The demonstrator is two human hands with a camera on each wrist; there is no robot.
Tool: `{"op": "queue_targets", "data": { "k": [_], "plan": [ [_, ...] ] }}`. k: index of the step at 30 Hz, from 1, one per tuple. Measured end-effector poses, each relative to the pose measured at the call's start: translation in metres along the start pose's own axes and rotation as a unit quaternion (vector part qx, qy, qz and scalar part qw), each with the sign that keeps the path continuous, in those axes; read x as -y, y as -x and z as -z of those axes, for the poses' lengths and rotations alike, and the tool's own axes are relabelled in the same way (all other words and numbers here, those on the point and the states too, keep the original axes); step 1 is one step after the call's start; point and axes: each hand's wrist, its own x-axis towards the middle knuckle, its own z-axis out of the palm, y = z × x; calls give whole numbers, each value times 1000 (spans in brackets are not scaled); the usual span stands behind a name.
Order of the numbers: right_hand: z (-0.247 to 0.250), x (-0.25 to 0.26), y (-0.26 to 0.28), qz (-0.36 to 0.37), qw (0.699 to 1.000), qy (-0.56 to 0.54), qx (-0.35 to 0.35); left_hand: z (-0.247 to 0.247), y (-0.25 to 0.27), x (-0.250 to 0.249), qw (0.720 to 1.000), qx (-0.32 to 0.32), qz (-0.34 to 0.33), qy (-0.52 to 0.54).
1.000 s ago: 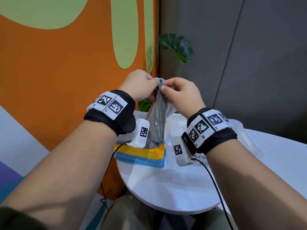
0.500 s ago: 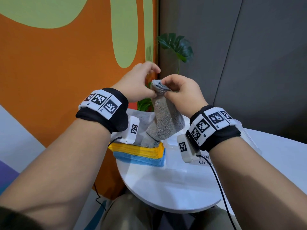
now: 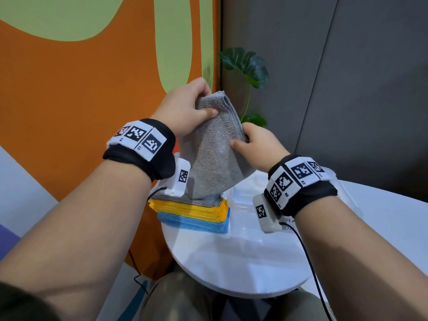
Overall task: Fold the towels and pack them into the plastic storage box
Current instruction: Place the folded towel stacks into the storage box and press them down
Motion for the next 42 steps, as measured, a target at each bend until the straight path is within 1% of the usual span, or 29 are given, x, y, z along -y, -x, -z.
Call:
{"op": "queue_targets", "data": {
  "k": [4, 10, 15, 18, 23, 27, 30, 33, 35, 37, 39, 42],
  "plan": [
    [7, 0, -1, 4, 999, 13, -39, -3, 1, 6, 999, -18, 12, 26],
    [2, 2, 6, 27, 997, 9, -66, -9, 0, 14, 999, -9, 40, 25],
    [1, 0, 7, 35, 995, 49, -75, -10, -2, 21, 998, 1, 52, 26],
    [-1, 0, 5, 41, 995, 61, -69, -9, -1, 19, 998, 10, 55, 36],
    [-3, 1, 5, 46, 994, 57, -76, -11, 1, 12, 991, 42, 77, 101],
    [-3, 2, 5, 45, 993, 69, -87, -13, 2, 8, 995, 39, 57, 72],
    [-2, 3, 6, 43, 994, 62, -78, -12, 0, 8, 997, 27, 48, 61],
    [0, 3, 5, 39, 997, 26, -56, -11, -1, 7, 996, 15, 43, 73],
    [0, 2, 4, 38, 998, 33, -45, -11, -1, 6, 996, 8, 32, 84],
    [3, 0, 3, 37, 995, 67, -59, -10, -2, 7, 995, -6, 20, 96],
    [7, 0, 3, 27, 991, 95, -89, -10, -2, 6, 993, -15, 10, 114],
    [13, 1, 2, 8, 981, 141, -133, -11, -2, 2, 992, -7, 8, 129]
  ]
}}
